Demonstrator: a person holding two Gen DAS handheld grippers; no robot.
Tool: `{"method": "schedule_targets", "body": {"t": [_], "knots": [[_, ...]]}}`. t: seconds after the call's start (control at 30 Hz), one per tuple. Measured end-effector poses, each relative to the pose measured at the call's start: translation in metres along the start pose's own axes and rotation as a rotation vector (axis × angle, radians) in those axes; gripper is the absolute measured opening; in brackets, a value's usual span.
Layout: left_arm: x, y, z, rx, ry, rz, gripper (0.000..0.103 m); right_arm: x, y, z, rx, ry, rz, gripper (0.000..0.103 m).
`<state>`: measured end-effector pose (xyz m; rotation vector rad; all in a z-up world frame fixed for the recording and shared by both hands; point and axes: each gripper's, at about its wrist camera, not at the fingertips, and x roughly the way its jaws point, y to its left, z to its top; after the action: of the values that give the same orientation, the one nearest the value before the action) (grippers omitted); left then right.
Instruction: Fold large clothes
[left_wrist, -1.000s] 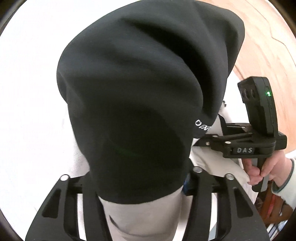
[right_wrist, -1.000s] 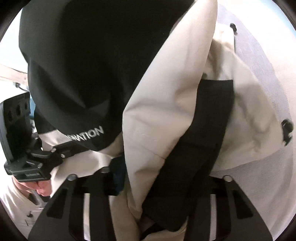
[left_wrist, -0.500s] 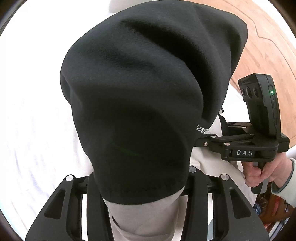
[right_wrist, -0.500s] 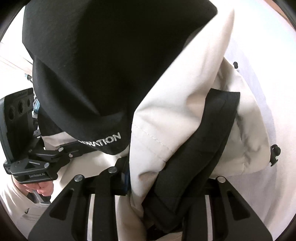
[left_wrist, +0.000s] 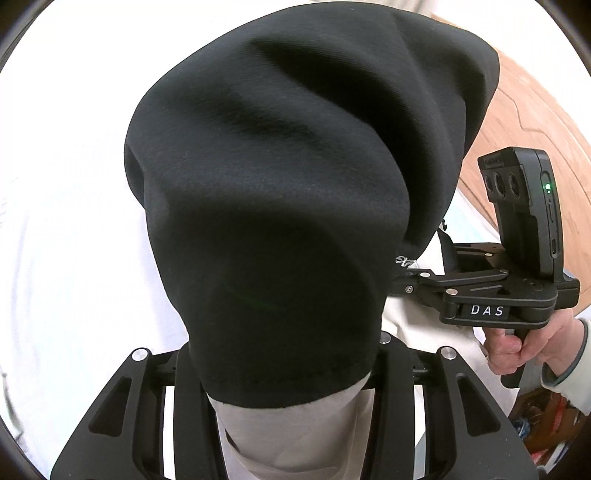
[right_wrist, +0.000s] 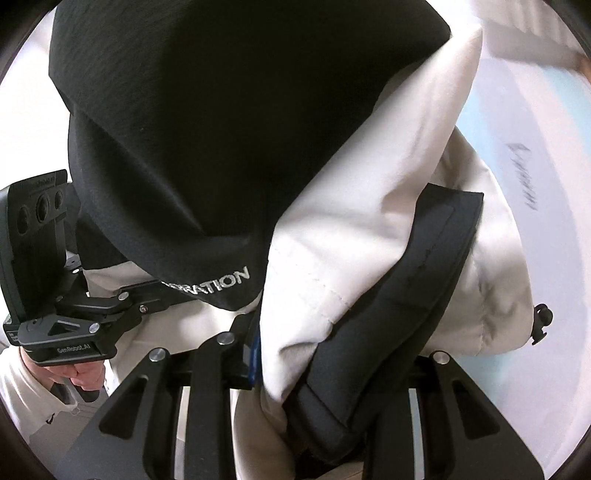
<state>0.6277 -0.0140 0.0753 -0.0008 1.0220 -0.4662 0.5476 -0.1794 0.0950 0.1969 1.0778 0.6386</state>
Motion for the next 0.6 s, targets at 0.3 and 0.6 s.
{"method": "schedule_targets", "body": {"t": [0.3,0.6], "knots": [[-0.151,0.158,-0.093,-0.061,-0.071,0.098,0.040,0.117,0.225,0.027,-0.140,-0.007,0.041,0.028],[-0.317,0.371,-0.201,-0.227,-0.114,0.242,0.040,0.257,0.469,0.056,-0.275,0.039,0.183,0.027]]}}
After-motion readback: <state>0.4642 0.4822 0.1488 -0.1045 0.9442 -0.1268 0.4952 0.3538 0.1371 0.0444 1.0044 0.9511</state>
